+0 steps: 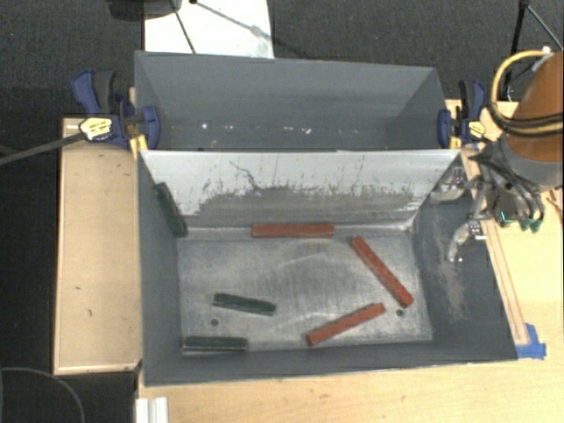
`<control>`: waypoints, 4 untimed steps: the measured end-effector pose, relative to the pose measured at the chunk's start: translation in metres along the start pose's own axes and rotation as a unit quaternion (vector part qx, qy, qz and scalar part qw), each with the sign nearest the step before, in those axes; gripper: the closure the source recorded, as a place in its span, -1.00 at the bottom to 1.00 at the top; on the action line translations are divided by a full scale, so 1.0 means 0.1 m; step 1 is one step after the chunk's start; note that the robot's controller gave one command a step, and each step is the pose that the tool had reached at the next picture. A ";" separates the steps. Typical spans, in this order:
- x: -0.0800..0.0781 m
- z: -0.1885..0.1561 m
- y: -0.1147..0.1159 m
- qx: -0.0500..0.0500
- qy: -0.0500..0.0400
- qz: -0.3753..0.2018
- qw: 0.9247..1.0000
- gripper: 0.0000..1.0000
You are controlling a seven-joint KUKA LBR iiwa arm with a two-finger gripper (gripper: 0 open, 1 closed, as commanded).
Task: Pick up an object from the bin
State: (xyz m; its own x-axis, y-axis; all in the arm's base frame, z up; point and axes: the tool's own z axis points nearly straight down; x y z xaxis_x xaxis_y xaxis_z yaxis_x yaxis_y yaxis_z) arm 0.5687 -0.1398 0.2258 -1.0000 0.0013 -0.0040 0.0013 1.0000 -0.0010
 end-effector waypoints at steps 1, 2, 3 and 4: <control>-0.04 0.44 0.13 0.001 -0.004 0.014 1.000 -1.00; 0.68 1.06 0.07 0.000 0.001 0.087 0.996 1.00; 0.68 1.06 0.08 0.000 0.001 0.085 0.996 -1.00; 0.68 1.06 0.08 0.000 0.001 0.084 0.996 -1.00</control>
Offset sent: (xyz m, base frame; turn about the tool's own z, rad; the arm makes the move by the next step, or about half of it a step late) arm -0.0677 0.0075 -0.1068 0.1761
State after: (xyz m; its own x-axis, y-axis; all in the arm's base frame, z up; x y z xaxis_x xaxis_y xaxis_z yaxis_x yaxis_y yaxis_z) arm 0.5015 -0.1322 0.1193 -0.9856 0.1689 -0.0014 0.1689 0.9856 -0.0002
